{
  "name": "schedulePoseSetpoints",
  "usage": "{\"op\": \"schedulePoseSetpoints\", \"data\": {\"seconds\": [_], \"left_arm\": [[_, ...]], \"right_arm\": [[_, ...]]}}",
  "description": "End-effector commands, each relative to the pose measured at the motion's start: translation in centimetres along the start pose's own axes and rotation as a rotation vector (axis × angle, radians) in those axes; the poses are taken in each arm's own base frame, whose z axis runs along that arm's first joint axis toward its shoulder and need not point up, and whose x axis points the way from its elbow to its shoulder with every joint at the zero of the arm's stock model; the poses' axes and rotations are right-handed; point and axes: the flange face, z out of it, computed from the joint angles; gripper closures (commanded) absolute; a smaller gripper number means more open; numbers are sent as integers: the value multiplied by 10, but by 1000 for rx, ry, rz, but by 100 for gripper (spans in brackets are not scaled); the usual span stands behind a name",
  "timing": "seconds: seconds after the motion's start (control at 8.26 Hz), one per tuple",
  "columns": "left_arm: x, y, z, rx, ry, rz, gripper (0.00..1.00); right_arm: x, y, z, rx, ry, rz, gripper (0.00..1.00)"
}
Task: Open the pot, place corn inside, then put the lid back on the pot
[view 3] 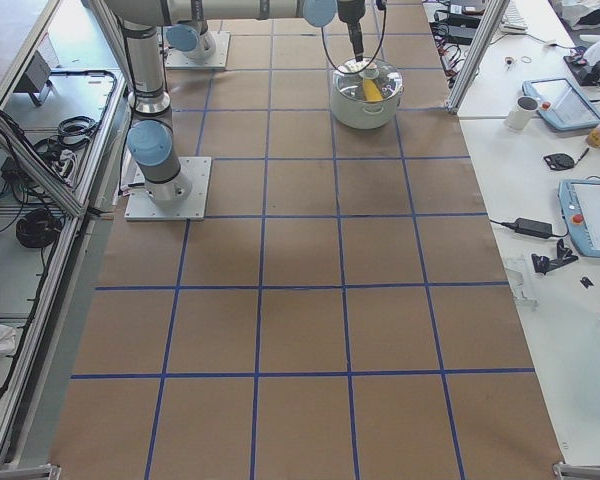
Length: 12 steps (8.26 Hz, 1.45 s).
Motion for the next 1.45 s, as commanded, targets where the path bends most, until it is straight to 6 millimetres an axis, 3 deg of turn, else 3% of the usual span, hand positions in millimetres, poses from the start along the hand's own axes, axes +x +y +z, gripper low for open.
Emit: {"op": "schedulePoseSetpoints", "data": {"seconds": [0.0,1.33], "left_arm": [[0,0,0,2,0,0,0],[0,-2,3,-4,0,-1,0]], "right_arm": [[44,48,-46,-131,25,26,0],[45,54,-48,-152,25,15,0]]}}
